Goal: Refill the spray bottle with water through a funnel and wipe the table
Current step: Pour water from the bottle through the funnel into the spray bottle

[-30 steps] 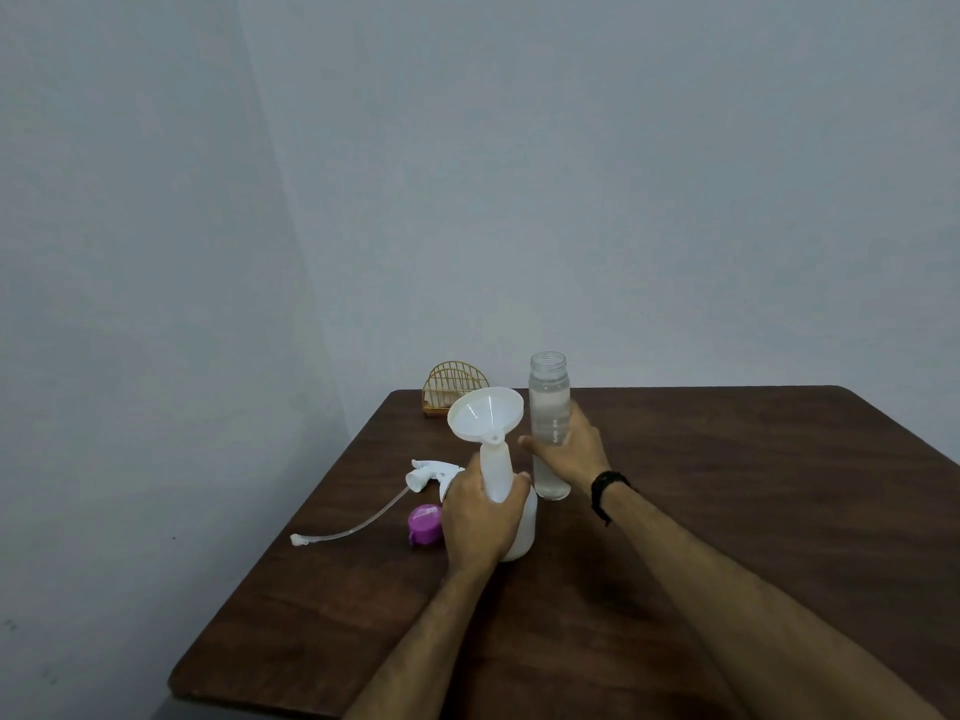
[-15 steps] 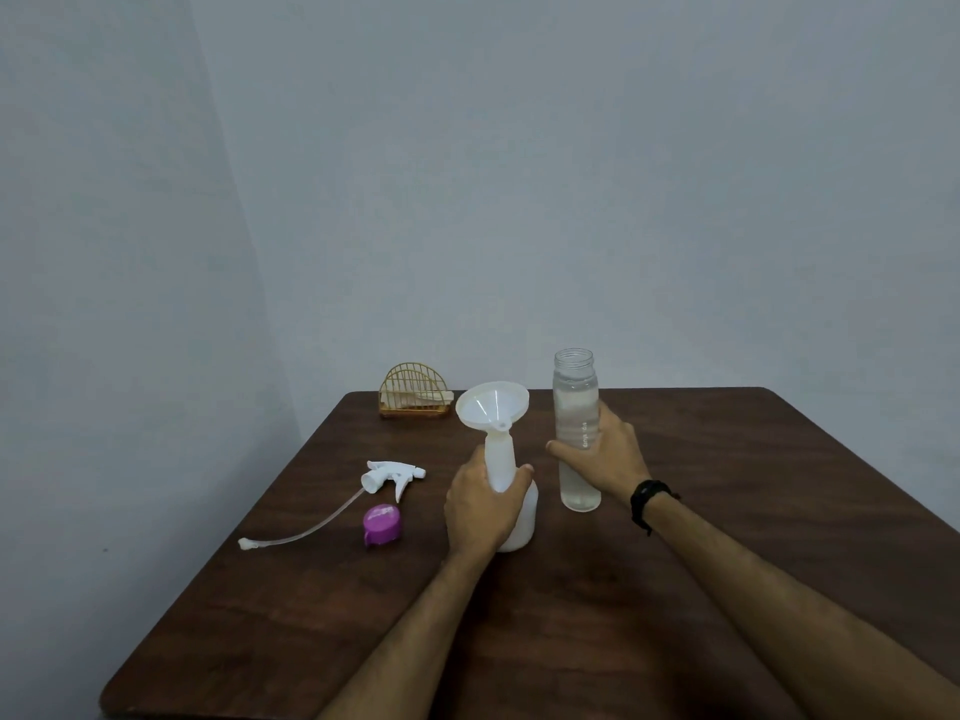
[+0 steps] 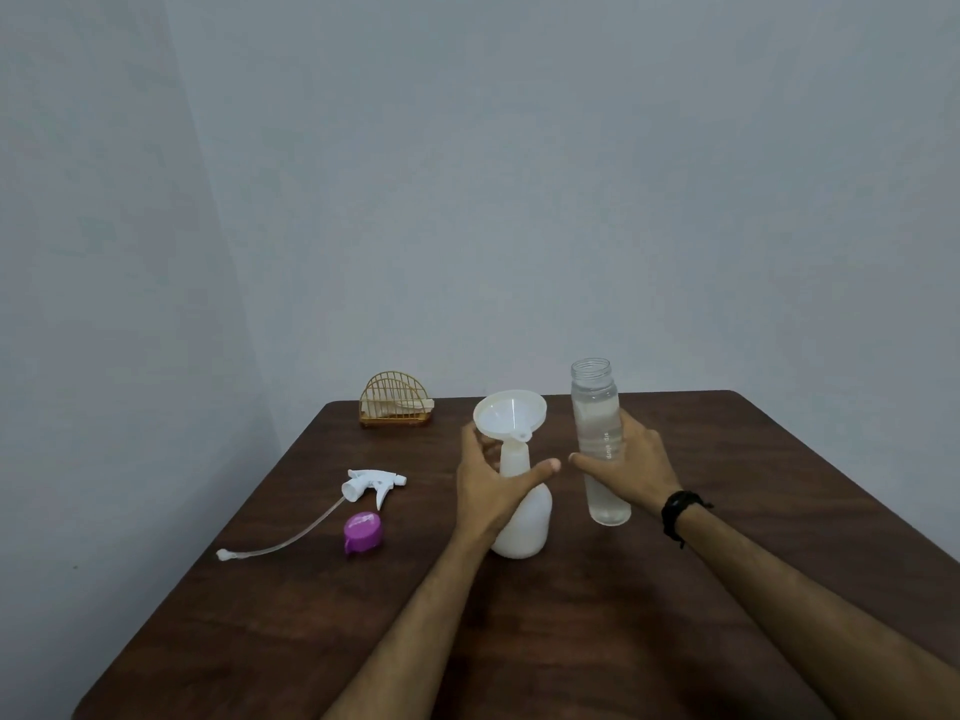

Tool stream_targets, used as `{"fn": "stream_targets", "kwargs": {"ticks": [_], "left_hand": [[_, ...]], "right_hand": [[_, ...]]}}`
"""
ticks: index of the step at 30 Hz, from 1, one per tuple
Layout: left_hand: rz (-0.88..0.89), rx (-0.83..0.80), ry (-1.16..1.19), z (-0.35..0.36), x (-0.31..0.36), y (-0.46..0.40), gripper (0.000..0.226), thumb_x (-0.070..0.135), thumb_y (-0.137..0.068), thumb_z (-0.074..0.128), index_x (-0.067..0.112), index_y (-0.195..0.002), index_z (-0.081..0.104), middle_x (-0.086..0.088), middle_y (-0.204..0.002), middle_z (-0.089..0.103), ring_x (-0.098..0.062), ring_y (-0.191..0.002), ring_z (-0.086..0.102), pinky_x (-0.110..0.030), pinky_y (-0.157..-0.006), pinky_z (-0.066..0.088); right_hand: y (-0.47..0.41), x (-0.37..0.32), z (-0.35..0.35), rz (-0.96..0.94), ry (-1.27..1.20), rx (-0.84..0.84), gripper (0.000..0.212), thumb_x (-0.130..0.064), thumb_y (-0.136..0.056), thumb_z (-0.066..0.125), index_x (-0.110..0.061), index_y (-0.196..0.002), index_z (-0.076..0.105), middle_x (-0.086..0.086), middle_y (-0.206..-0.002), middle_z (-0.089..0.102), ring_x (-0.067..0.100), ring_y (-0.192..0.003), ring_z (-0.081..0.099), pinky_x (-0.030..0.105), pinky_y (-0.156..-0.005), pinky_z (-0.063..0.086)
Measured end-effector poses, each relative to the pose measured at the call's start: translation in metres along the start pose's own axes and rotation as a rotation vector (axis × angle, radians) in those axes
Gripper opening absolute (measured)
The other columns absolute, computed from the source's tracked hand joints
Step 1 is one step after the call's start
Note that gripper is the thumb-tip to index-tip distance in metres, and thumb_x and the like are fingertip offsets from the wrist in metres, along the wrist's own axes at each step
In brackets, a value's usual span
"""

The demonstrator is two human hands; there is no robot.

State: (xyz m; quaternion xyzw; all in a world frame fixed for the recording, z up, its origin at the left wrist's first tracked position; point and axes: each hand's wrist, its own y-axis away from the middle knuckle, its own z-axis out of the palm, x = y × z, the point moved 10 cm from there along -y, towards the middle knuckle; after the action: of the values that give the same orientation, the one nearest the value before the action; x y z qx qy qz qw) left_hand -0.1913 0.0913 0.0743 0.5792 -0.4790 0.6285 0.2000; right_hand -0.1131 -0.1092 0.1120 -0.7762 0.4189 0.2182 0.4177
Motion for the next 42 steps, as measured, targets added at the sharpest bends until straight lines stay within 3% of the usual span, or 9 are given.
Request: {"fn": "stream_targets", "kwargs": {"ticks": [2,6,13,18,21,24,31,39,42], "left_hand": [[0.048,0.013,0.123,0.001,0.012,-0.005,0.110,0.046,-0.045,0.097,0.027,-0.137,0.040,0.013,-0.131,0.055,-0.005,-0.123,0.055,-0.032,-0.101,0.052],[0.115,0.020,0.196,0.003,0.035,-0.006,0.124,0.034,-0.044,0.100,0.032,-0.147,0.030,0.029,-0.134,0.038,0.012,-0.127,0.042,-0.020,-0.103,0.045],[0.114,0.113,0.261,0.000,0.042,-0.003,0.091,0.049,-0.051,0.092,0.029,-0.129,0.049,0.011,-0.124,0.056,-0.008,-0.117,0.056,-0.040,-0.096,0.056],[0.093,0.129,0.254,-0.002,0.039,-0.006,0.089,0.050,-0.053,0.091,0.027,-0.128,0.050,0.003,-0.125,0.058,-0.018,-0.117,0.058,-0.042,-0.093,0.057],[0.080,0.133,0.234,-0.002,0.038,-0.006,0.087,0.050,-0.053,0.090,0.028,-0.127,0.051,0.004,-0.123,0.058,-0.018,-0.116,0.059,-0.040,-0.091,0.058],[0.058,0.134,0.233,-0.002,0.035,-0.007,0.084,0.050,-0.053,0.090,0.032,-0.126,0.053,0.006,-0.122,0.059,-0.017,-0.114,0.060,-0.039,-0.090,0.059],[0.046,0.122,0.227,-0.001,0.036,-0.008,0.088,0.051,-0.053,0.089,0.032,-0.129,0.050,0.010,-0.123,0.057,-0.016,-0.115,0.058,-0.037,-0.089,0.060],[0.049,0.116,0.223,-0.001,0.038,-0.008,0.089,0.050,-0.052,0.089,0.030,-0.130,0.050,0.006,-0.123,0.058,-0.015,-0.116,0.058,-0.030,-0.088,0.059],[0.051,0.115,0.223,-0.002,0.038,-0.009,0.084,0.040,-0.058,0.092,0.029,-0.130,0.050,0.008,-0.123,0.057,-0.013,-0.115,0.056,-0.027,-0.087,0.058]], "right_hand": [[-0.001,-0.003,-0.002,-0.006,-0.003,0.002,0.041,-0.032,-0.071,0.084,-0.025,-0.101,0.059,-0.013,-0.082,0.067,-0.002,-0.078,0.066,0.007,-0.058,0.046],[-0.004,-0.015,-0.004,-0.040,-0.008,-0.008,0.043,-0.040,-0.069,0.086,-0.029,-0.101,0.060,-0.014,-0.083,0.069,-0.004,-0.078,0.066,0.009,-0.062,0.047],[-0.009,-0.024,0.002,-0.040,0.106,-0.082,0.043,-0.038,-0.066,0.080,-0.030,-0.101,0.058,-0.013,-0.081,0.068,0.001,-0.075,0.065,0.012,-0.062,0.043],[-0.012,-0.027,-0.001,-0.047,0.166,-0.098,0.040,-0.035,-0.066,0.079,-0.026,-0.097,0.056,-0.010,-0.080,0.067,0.007,-0.073,0.065,0.023,-0.062,0.050],[-0.017,-0.028,-0.007,-0.057,0.238,-0.099,0.040,-0.039,-0.063,0.077,-0.024,-0.091,0.053,-0.007,-0.075,0.066,0.012,-0.069,0.064,0.031,-0.060,0.053],[-0.023,-0.035,-0.012,-0.095,0.360,-0.118,0.042,-0.040,-0.064,0.077,-0.024,-0.090,0.048,-0.010,-0.073,0.059,0.016,-0.068,0.060,0.028,-0.054,0.043],[-0.032,-0.057,-0.024,-0.201,0.568,-0.120,0.043,-0.034,-0.071,0.074,-0.023,-0.106,0.051,-0.006,-0.083,0.058,0.019,-0.072,0.056,0.027,-0.054,0.039],[-0.037,-0.061,-0.028,-0.247,0.663,-0.123,0.044,-0.033,-0.072,0.071,-0.023,-0.110,0.052,-0.006,-0.084,0.057,0.023,-0.076,0.059,0.032,-0.062,0.047],[-0.038,-0.060,-0.030,-0.259,0.682,-0.119,0.043,-0.032,-0.072,0.070,-0.024,-0.110,0.051,-0.006,-0.087,0.060,0.024,-0.078,0.060,0.033,-0.063,0.049]]}}
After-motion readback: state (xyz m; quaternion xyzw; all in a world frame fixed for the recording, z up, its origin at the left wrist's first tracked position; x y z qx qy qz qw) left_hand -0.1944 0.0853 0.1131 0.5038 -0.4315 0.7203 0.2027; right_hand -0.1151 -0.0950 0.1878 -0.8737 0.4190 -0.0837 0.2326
